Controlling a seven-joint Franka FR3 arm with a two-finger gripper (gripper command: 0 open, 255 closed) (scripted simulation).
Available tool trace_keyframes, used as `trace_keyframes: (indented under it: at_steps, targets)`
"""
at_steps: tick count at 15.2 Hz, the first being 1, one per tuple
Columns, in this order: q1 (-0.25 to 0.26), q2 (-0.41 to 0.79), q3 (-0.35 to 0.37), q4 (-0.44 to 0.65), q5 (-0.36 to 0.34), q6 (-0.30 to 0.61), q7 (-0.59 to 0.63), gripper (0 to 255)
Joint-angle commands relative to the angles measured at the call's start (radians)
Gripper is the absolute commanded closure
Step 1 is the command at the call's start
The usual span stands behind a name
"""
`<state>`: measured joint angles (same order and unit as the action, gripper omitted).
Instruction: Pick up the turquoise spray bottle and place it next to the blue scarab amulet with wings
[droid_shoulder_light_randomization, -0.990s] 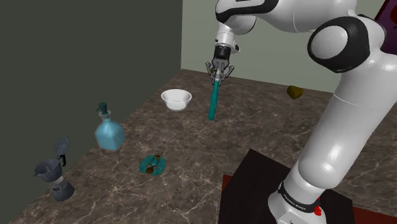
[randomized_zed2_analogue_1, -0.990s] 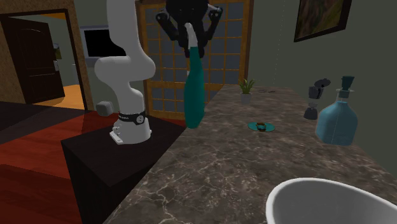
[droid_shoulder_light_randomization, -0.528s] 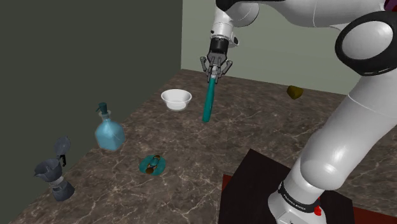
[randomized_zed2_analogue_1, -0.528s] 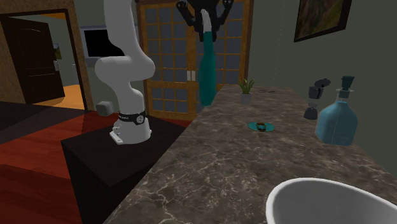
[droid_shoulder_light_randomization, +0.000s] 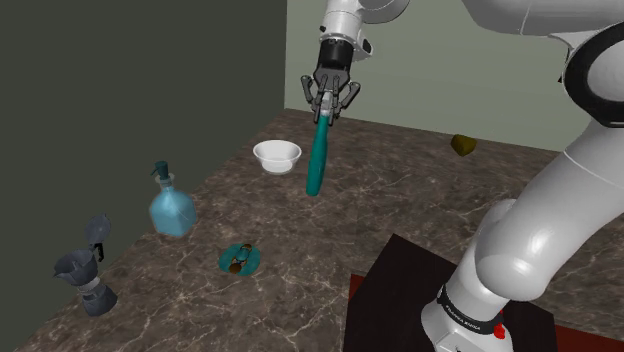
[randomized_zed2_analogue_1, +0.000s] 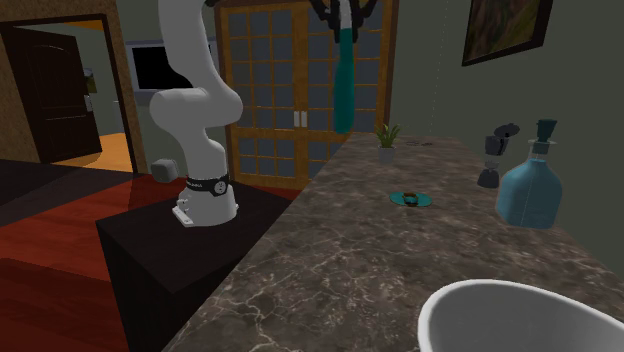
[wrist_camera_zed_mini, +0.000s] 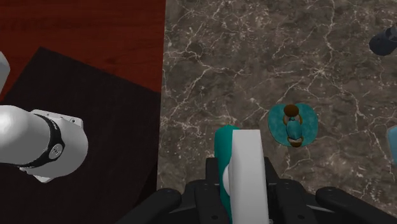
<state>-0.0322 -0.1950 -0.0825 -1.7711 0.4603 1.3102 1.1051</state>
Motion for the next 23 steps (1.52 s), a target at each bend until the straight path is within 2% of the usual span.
trace_keyframes:
  at_steps: [1, 7, 23]
  targets:
    - [0.022, -0.017, 0.031, 0.003, 0.020, 0.006, 0.060, 255]
    - [0.072, -0.043, 0.109, 0.046, 0.068, 0.007, 0.208, 255]
    - [0.071, -0.091, 0.125, -0.210, 0.060, 0.195, 0.115, 255]
